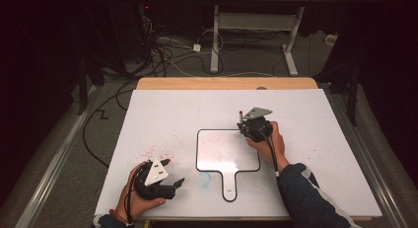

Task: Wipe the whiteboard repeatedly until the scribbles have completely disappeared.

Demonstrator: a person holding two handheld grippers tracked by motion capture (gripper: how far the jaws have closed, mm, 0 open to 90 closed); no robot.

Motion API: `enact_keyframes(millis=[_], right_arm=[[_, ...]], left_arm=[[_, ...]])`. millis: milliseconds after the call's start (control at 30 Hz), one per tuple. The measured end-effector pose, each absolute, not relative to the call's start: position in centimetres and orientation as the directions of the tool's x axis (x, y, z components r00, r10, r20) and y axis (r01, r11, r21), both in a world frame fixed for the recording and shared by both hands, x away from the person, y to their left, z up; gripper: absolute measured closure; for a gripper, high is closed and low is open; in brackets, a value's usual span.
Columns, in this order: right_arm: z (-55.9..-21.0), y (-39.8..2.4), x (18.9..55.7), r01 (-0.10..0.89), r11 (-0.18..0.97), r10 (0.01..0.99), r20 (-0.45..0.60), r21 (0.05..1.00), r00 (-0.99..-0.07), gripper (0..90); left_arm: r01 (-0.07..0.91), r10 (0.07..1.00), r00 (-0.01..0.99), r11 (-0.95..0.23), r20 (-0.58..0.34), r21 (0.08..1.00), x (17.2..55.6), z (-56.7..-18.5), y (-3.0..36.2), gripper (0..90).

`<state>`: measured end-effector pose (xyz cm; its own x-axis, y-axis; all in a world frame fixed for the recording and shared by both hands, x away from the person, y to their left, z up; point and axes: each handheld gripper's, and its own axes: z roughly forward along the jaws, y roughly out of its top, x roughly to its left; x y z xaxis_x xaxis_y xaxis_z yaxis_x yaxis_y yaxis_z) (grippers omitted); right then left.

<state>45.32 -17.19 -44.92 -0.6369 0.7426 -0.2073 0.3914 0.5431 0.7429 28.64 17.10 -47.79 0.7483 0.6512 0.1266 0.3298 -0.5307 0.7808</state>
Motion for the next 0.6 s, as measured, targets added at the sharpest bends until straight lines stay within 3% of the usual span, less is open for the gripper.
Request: enact_keyframes(millis=[267, 600], right_arm=[[-45.1, -19.2, 45.1, 0.42, 0.484, 0.778, -0.158, 0.768, -0.608, 81.7], [-45.4, -17.9, 44.5, 0.381, 0.484, 0.738, -0.133, 0.788, -0.662, 81.7]], left_arm=[[0.349, 0.666, 0.736, -0.524, 0.119, 0.777, 28.7, -47.9, 17.5, 20.9], [0.355, 0.667, 0.736, -0.527, 0.117, 0.772, 28.9, -48.2, 17.4, 20.9]])
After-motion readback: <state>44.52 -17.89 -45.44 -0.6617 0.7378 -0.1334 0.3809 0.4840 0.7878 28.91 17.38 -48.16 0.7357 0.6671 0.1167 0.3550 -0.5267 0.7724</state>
